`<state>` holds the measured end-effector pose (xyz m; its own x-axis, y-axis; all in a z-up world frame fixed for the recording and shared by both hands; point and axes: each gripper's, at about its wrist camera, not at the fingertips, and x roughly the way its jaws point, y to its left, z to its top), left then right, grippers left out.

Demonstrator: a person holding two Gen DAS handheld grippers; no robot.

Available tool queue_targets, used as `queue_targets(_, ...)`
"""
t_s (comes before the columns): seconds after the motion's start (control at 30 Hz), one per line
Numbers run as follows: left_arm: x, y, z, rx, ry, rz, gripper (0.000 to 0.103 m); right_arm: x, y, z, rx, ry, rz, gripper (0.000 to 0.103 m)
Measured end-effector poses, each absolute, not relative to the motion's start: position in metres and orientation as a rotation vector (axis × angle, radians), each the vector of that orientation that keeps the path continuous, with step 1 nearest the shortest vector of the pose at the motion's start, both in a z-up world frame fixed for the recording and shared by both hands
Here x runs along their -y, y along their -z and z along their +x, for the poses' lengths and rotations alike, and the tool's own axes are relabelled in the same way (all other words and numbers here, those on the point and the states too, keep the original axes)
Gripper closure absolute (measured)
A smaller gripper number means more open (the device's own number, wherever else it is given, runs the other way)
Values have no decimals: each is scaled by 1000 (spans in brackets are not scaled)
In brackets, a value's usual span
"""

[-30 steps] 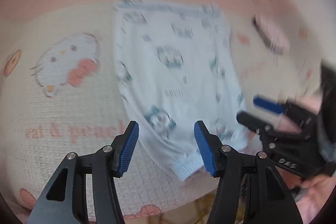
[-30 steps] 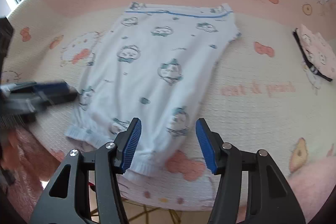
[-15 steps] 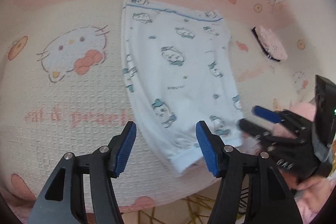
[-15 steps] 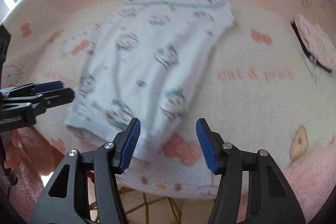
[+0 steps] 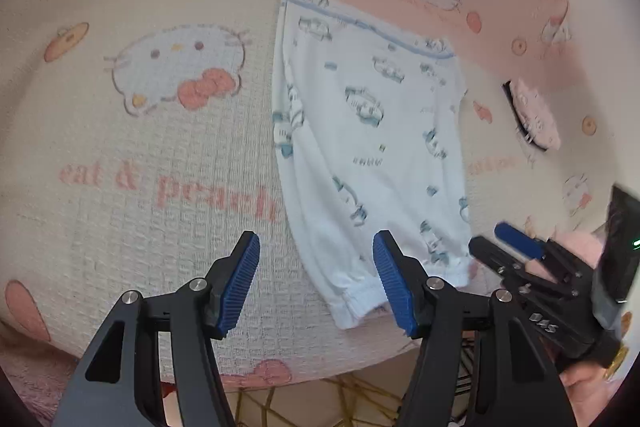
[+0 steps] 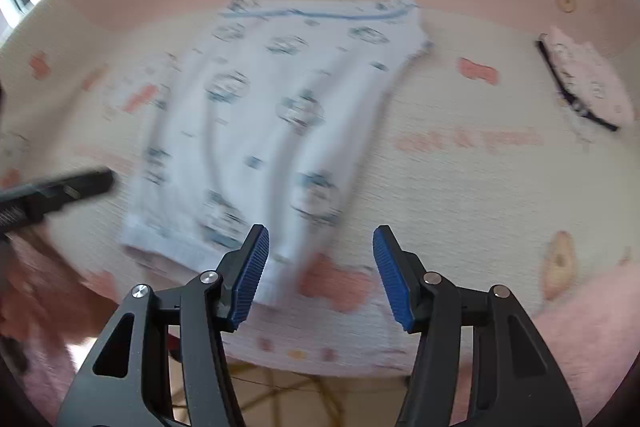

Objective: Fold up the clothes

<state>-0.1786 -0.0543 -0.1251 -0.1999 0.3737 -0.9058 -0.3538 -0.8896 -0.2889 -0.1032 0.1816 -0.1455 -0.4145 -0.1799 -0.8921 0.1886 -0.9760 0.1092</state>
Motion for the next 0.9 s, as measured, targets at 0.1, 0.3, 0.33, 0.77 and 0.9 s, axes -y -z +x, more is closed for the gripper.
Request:
queue_targets(0.1, 50, 134, -184, -98, -2129, -1659, 42, -160, 164, -94, -122, 2421, 1578, 47)
queue_targets(0.3, 72, 130, -188, -182, -2181, -1745, 42, -173, 166, -78, -195, 2404, 1690, 47)
queue_targets(0.33, 77, 128, -188, -133, -2173, -1756, 42, -181, 163, -77, -176, 2415, 1700, 47)
queue_targets(0.77, 116, 134, -181, 334, -2035, -1804, 42, -199, 150, -79, 168, 2283, 1757, 46)
queue_targets(0.9, 128, 125, -175, 328, -2075, -1797, 42, -215, 144, -83, 204, 2312, 1761, 46)
